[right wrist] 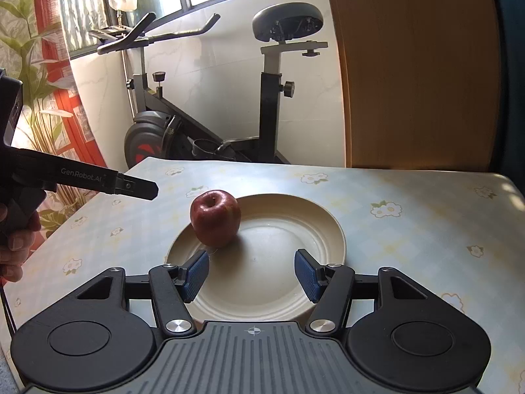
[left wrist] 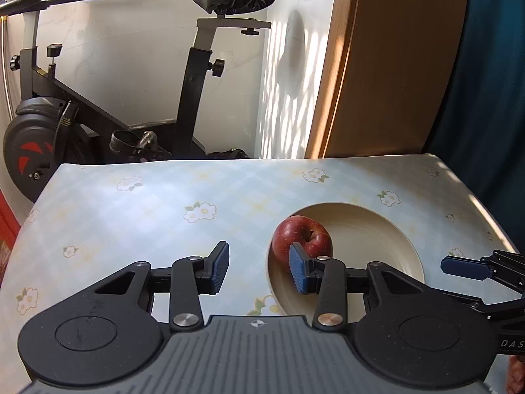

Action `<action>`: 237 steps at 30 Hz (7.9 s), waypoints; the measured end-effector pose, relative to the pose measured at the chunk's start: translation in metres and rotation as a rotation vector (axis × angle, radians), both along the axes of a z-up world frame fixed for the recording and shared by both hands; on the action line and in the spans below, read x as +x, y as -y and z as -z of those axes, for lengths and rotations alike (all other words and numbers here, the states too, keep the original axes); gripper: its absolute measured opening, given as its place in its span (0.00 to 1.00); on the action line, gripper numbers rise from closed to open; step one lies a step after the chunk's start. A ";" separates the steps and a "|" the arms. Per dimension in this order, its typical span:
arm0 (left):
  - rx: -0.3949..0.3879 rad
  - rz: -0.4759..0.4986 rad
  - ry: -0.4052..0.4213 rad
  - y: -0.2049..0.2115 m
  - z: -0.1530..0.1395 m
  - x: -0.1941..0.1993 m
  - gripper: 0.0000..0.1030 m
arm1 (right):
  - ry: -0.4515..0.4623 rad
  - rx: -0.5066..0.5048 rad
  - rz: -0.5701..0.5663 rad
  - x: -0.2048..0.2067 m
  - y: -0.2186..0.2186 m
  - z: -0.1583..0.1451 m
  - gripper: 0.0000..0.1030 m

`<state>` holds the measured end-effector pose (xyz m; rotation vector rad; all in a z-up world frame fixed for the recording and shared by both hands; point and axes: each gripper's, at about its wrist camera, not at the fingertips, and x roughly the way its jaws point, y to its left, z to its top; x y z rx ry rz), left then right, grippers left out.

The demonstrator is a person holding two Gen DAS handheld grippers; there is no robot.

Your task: Organize fruits

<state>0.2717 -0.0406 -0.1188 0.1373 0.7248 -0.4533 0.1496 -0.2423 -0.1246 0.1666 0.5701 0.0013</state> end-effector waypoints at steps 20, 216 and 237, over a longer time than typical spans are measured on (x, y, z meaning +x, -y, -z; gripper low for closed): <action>-0.057 -0.129 0.075 -0.040 -0.027 -0.117 0.42 | -0.085 0.044 0.008 -0.075 -0.019 0.024 0.54; 0.078 0.112 -0.106 0.047 0.055 0.008 0.40 | -0.208 -0.134 -0.178 0.121 0.040 0.024 0.31; 0.053 0.136 -0.157 0.047 0.064 0.020 0.40 | -0.228 -0.166 -0.265 0.158 0.020 0.038 0.31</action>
